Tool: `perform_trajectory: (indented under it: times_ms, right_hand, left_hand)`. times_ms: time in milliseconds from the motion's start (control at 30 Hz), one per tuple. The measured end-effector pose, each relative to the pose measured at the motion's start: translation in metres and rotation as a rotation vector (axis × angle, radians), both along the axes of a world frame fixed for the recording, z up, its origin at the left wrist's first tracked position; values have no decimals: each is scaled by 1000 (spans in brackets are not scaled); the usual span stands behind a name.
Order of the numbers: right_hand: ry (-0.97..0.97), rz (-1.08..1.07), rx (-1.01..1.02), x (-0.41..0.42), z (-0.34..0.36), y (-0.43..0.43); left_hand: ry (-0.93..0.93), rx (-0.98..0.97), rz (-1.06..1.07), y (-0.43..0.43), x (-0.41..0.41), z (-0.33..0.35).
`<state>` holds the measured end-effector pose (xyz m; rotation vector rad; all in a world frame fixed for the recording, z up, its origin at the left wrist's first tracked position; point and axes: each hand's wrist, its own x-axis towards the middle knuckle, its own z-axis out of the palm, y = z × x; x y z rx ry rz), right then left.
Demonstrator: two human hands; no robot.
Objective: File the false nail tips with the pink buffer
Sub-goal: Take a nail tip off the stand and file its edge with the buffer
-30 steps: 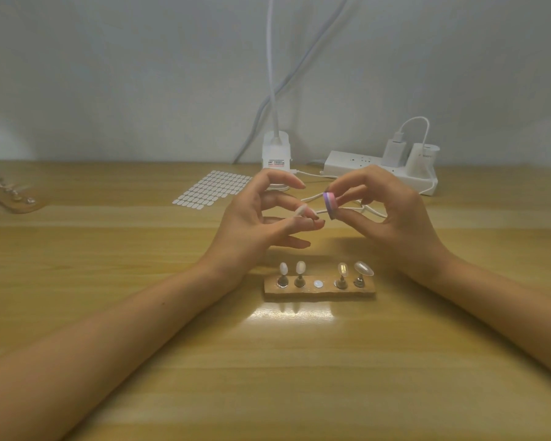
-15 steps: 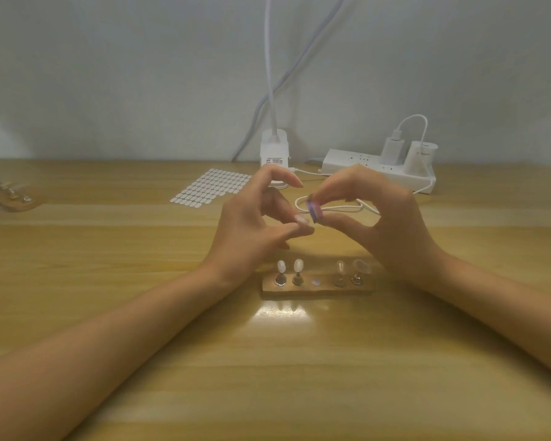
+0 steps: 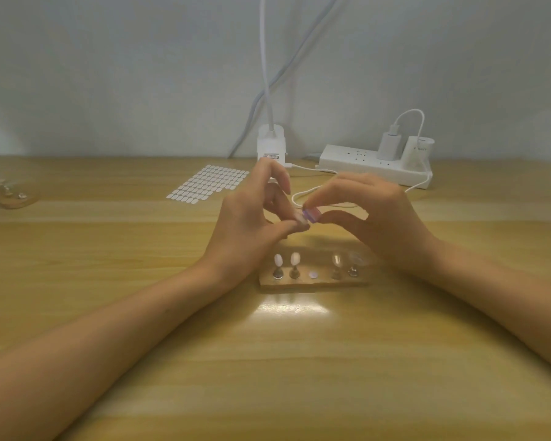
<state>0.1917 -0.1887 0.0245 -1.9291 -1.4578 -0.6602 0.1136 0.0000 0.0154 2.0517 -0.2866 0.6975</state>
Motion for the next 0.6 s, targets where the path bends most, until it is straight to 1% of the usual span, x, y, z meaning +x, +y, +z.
perform_trajectory:
  times_ms: [67,133,200,267,333,433,533,600]
  right_hand:
    - [27,49,48,0,2,0]
    - [9,98,33,-2,3,3]
    - [56,79,-5,1,1,3]
    - [110,60,17,3,2,-1]
    - [70,89,49,0,3,-2]
    - [-62,58,-36,-2,1,1]
    - [-22,31,-42,0,2,-2]
    - [-47,60,-17,-2,3,-1]
  left_hand:
    - [0,-2,-7,0,1,0]
    - [0,17,-4,0,1,0]
    - [-9,17,-9,-1,1,-1]
    - [-12,11,-12,-1,0,-1]
    - [-11,26,-2,-2,1,-1]
    - [-13,55,7,-1,1,-1]
    - [-5,55,0,-2,1,-2]
    - [-14,63,1,-2,2,-2]
